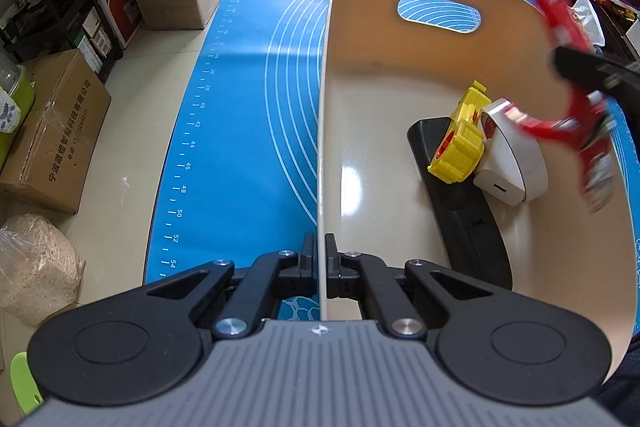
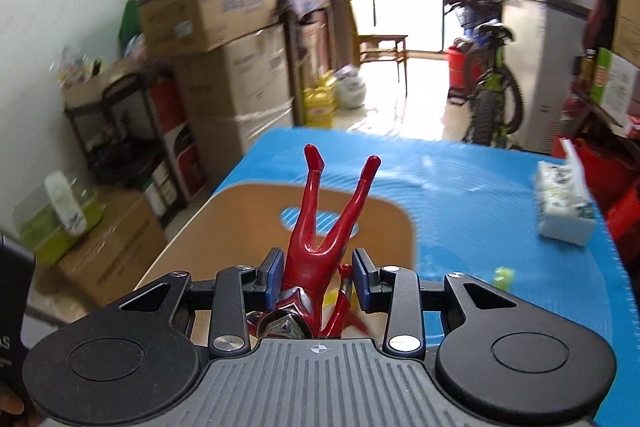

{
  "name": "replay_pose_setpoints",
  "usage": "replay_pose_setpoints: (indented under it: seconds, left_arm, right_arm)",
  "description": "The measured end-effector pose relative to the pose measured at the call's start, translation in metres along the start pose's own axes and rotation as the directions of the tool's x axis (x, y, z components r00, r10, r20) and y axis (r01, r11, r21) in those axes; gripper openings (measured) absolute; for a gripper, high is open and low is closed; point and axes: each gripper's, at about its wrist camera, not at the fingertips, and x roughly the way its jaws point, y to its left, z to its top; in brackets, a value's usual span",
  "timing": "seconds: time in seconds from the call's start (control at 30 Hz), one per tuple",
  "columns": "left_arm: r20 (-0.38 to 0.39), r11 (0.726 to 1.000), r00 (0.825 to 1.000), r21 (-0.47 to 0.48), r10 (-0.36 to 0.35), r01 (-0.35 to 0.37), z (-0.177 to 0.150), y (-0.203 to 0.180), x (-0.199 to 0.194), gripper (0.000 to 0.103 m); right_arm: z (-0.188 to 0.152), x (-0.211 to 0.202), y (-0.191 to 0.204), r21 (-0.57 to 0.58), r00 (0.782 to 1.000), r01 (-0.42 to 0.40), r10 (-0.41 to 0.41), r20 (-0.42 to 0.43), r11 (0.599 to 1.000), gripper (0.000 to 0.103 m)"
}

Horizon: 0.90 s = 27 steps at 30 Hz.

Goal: Organize rigid objects
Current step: 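Carry the red figure into the bin and release it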

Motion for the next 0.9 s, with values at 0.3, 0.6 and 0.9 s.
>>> replay_pose_setpoints:
  seconds: [0.3,0.6,0.9]
  left_arm:
    - [0.001,1.0,1.0,0.002,0.001,-0.001,0.001,0.0,-0.001,0.003]
    - [0.002,1.0,1.0,0.004,0.003,-0.003,0.002,-0.001,-0.001,0.003]
    - [0.002,1.0,1.0,0.005,0.003,-0.003,0.002,-0.001,-0.001,0.003]
  right_arm:
    - [-0.021,0.036,0.028,-0.088,0.994,-0.008,-0.002,-0.109,0.996,0.044]
    - [-0.036,0.052,0.043,-0.166,0.984,-0.011,-0.019,-0.176,0.986,0.045]
    - [-0.032,0.048,0.028,-0.108,0.98,-0.019,-0.003,-0.201,0.994,0.049]
